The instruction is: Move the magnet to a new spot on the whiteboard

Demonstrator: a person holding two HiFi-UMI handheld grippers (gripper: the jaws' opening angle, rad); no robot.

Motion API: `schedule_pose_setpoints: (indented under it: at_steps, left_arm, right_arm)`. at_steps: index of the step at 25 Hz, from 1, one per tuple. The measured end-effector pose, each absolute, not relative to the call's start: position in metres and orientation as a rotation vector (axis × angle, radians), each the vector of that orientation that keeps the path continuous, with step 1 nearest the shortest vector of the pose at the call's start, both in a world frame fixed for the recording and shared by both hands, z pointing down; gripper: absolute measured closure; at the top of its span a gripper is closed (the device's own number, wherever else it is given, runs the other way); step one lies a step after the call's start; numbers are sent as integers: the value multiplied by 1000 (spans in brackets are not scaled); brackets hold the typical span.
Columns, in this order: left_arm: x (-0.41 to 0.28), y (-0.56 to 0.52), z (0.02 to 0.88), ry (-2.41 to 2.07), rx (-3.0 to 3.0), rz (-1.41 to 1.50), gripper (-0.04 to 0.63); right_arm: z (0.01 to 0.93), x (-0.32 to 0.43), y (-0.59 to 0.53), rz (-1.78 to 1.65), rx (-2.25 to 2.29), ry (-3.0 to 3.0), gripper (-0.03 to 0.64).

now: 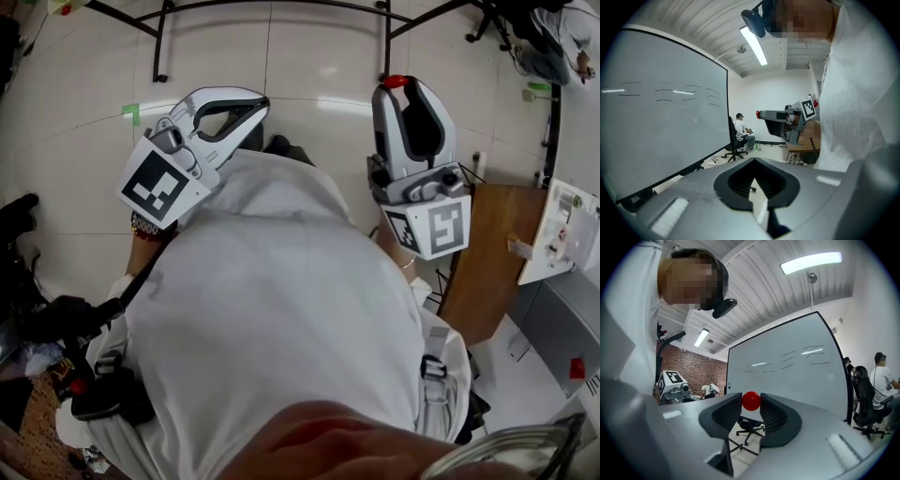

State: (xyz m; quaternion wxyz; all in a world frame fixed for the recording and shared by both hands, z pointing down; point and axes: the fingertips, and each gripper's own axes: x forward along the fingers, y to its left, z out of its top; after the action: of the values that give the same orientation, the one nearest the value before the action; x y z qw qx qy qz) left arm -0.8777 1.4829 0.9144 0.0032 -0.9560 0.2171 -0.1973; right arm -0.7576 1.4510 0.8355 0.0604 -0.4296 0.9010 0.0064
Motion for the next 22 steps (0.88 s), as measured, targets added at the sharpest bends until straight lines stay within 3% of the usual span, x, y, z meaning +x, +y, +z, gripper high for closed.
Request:
schedule_pose_setpoints:
  at_steps: [9, 17, 22]
  left_arm:
    - [-879, 1484, 910, 666, -3062, -499, 591]
    - [-946, 1486, 887, 788, -3096, -255, 591]
    - [-991, 1495, 895, 782, -3031, -400, 591]
  right_arm:
    - [829, -757, 1468, 38, -1352, 2710, 495]
    - [823, -838, 1471, 27, -1227, 2780, 495]
    - [820, -884, 1470, 8, -1200, 2807, 495]
